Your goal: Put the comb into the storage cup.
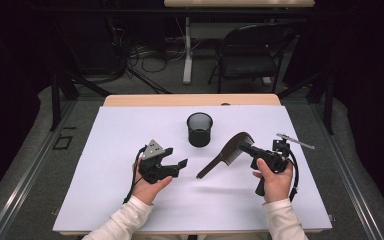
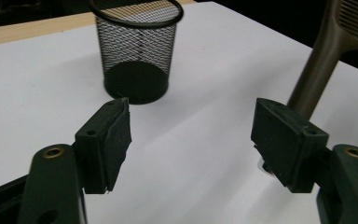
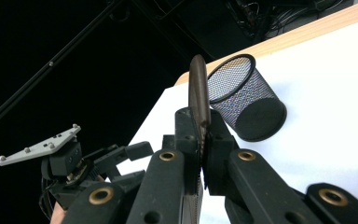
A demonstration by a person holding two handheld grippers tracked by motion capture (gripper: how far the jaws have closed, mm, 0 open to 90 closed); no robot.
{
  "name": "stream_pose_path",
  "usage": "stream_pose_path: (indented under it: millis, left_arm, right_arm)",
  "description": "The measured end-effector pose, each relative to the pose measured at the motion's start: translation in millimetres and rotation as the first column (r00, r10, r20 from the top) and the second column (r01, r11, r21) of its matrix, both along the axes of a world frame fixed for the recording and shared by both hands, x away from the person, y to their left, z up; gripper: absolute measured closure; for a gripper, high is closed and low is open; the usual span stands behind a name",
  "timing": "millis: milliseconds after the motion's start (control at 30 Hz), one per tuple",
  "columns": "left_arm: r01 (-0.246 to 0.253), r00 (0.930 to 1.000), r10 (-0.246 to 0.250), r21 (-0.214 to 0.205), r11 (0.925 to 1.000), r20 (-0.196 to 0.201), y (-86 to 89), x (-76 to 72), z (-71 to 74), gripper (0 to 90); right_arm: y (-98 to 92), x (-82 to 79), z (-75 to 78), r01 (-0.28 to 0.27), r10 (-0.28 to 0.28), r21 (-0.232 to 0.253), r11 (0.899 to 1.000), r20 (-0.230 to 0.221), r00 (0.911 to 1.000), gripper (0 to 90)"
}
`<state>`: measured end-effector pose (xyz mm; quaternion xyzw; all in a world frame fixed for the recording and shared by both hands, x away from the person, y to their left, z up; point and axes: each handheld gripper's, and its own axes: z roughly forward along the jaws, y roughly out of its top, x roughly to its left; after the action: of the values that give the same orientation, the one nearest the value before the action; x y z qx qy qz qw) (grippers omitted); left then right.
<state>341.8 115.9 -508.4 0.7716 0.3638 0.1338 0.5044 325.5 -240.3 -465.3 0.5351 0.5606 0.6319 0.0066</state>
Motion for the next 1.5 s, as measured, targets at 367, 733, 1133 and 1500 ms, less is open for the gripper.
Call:
stream_pose_path:
  millis: [367,733,1133,1500]
  left_arm:
    - [-0.086,0.9961,0.085,-0.049,0.9951,-0.021,17.9,9.5,4.3,18.8]
    - [-0.043,0.9990,0.044,-0.045,0.9980,0.008,28.2,9.1,9.7,15.9]
    - [-0.024,0.9994,0.024,0.011,0.9996,0.024,30.7,7.7,10.0,16.0]
    - [-0.023,0.9994,0.022,0.014,0.9996,0.028,31.0,5.9,10.7,15.9]
  right_arm:
    - [-2.6,-0.8,0.2,0.013,-0.013,-0.013,1.000,0.010,0.9999,87.1]
    - [-4.4,-5.3,7.6,0.036,-0.034,-0.029,0.999,0.046,0.9983,87.1]
    - [-11.7,0.8,12.1,0.065,-0.064,-0.081,0.995,0.018,0.9978,87.1]
    - [-14.1,12.0,19.4,0.084,-0.084,-0.103,0.991,0.004,0.9964,87.1]
